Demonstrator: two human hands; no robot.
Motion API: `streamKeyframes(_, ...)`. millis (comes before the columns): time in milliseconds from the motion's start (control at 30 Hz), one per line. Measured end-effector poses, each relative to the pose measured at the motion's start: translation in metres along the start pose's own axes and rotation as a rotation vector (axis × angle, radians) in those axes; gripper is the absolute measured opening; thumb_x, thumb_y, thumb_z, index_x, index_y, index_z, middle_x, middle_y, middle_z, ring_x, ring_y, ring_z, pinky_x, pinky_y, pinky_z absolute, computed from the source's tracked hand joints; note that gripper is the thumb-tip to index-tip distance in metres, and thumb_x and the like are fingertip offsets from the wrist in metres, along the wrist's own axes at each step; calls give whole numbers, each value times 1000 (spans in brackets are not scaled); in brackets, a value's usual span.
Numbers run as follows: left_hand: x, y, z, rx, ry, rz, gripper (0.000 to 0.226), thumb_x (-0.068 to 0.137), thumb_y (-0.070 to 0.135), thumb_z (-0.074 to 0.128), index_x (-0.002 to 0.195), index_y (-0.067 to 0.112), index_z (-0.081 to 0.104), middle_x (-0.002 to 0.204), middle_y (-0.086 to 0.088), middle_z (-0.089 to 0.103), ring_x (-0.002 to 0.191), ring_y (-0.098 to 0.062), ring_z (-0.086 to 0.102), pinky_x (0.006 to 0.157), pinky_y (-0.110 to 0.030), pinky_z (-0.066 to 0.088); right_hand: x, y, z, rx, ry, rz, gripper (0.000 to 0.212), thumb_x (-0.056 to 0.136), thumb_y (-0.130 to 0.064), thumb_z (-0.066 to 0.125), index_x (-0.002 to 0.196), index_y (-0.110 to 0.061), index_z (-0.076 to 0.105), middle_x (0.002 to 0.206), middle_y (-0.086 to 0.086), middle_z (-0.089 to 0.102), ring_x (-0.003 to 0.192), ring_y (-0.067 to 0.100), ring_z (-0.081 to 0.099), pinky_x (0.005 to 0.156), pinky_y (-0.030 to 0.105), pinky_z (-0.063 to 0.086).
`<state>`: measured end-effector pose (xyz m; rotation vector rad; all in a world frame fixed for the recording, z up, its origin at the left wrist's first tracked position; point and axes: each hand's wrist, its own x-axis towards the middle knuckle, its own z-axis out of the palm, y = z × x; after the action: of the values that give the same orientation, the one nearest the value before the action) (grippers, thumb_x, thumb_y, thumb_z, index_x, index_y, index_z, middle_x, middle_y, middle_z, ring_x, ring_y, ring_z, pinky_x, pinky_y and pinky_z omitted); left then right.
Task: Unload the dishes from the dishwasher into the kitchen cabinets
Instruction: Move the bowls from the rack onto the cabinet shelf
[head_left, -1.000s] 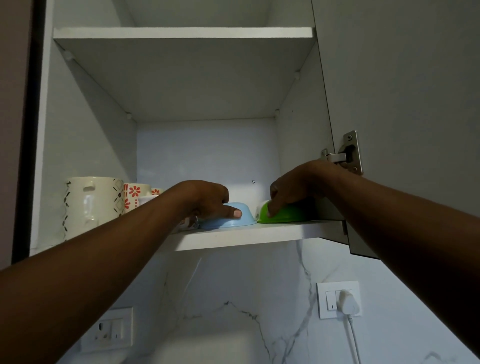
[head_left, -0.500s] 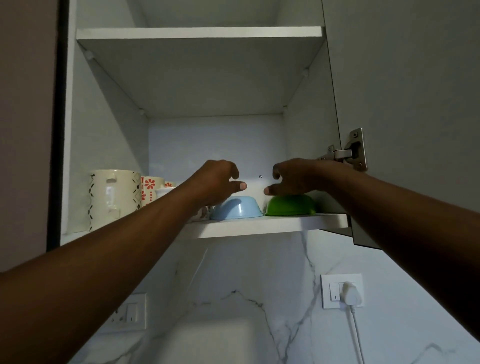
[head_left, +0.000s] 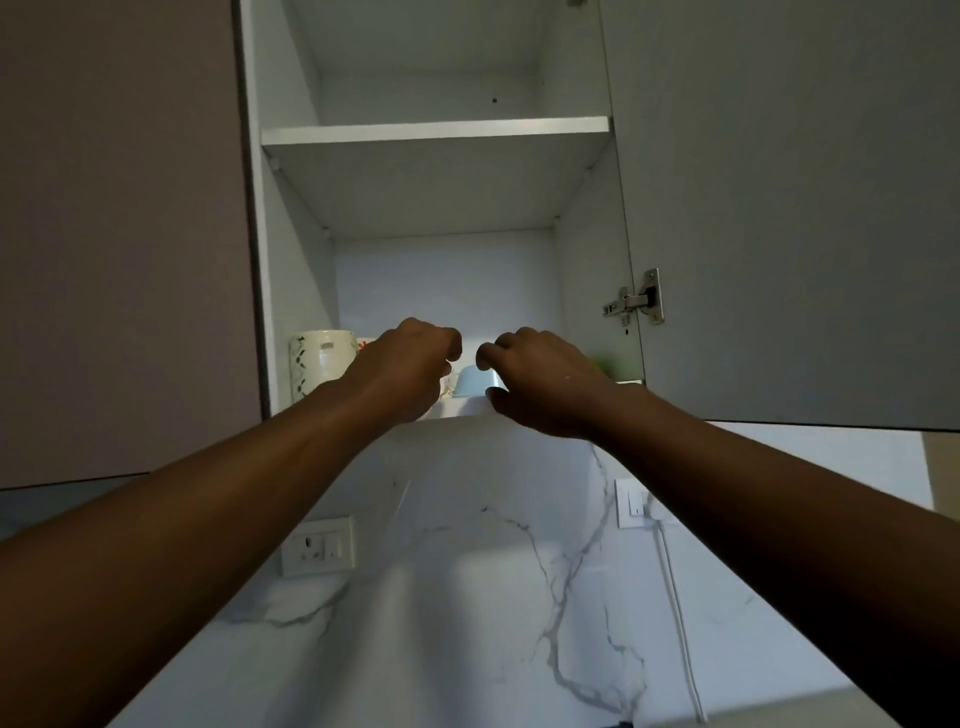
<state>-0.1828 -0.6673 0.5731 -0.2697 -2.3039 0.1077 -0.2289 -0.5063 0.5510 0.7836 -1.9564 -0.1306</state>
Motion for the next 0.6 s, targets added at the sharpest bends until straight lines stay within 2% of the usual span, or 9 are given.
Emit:
streamKeyframes(100,-39,7,-18,7,-16,2,32,94,9,53,125,17,54,124,-10,57,106,-25,56,73,-29,41,-24,-28,-24,0,-23,-13,34,89,-30,53,119,-14,54,109,9,62,100,30,55,74,34,37)
streamKeyframes(200,-77,11,-30,8,-49,-24,31,98,17,46,129,21,50,134,-8,50,116,-26,50,87,-33,42,-45,-46,-46,-15,-82,-47,34,89,-31,54,118,-13,54,109,9,62,100,30,55,76,35,38)
streamKeyframes(267,-97,14,-40,-1,-64,-44,30,99,18,44,128,23,50,136,-8,48,119,-27,48,89,-34,43,-59,-53,-58,6,-98,-36,33,89,-31,54,117,-13,55,108,9,63,97,30,56,76,36,41)
streamKeyframes(467,-151,34,-65,-18,-129,-125,30,98,24,49,128,20,53,141,-11,45,125,-30,46,89,-32,46,-114,-70,-86,67,-200,-68,35,92,-29,53,124,-13,51,111,10,61,100,30,56,78,35,40)
streamKeyframes(600,-182,64,-78,-89,-143,-184,29,95,24,54,124,20,56,133,-10,53,110,-25,56,79,-29,45,-164,-70,-107,122,-241,-61,34,93,-28,51,124,-13,49,108,9,60,97,29,56,76,33,38)
